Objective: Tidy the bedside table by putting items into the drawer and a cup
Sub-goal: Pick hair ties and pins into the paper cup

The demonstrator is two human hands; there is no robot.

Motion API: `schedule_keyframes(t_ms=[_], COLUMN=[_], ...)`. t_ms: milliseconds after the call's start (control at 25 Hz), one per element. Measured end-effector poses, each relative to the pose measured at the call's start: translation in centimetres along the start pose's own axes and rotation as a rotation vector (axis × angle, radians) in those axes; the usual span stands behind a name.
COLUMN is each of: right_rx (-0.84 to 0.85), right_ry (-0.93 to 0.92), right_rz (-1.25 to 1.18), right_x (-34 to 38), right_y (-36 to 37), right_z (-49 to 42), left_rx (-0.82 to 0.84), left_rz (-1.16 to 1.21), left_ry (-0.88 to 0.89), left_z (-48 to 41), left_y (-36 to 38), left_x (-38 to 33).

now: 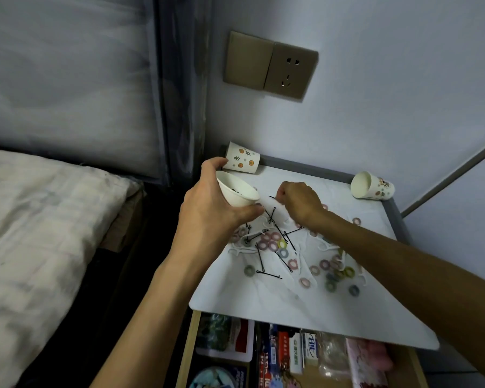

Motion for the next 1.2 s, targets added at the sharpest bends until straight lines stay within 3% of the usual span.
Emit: schedule_keyframes(t_ms=[280,520,840,1000,1200], right_rx=[0.024,0.073,0.008,-0.041,-0.064], right_ry=[0.184,0.219,0.311,0.243,0.016], right_rz=[-0.214,-0.169,-0.058,0.080,0.325], right_x=[0.9,1.1,1.7,2.8,3.6], right_y=[0.3,0.5,-0.3,-0.5,0.1], right_z=[1.9,3.0,1.5,1.4,2.4], left_rx=[0.009,0.005,0.002,0.003,0.005], left_rz=[0.019,0.019,0.022,0.023,0.020], left_ry=[-0.005,-0.019,-0.018,-0.011,-0.018], left_z=[0.2,0.2,0.2,0.0,0.0], left_y=[-0.2,-0.1,0.2,0.2,0.1], left_x=[-0.2,-0.3,-0.3,-0.3,-0.1])
Point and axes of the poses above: each hand's wrist, its own z-axis away from the middle knuckle, its own y-axis out of the palm, x = y × z, the point moved 2 cm from there along -z, towards the middle knuckle, and after that the axes turned 8 degrees about -z, right-handed, at the moved point
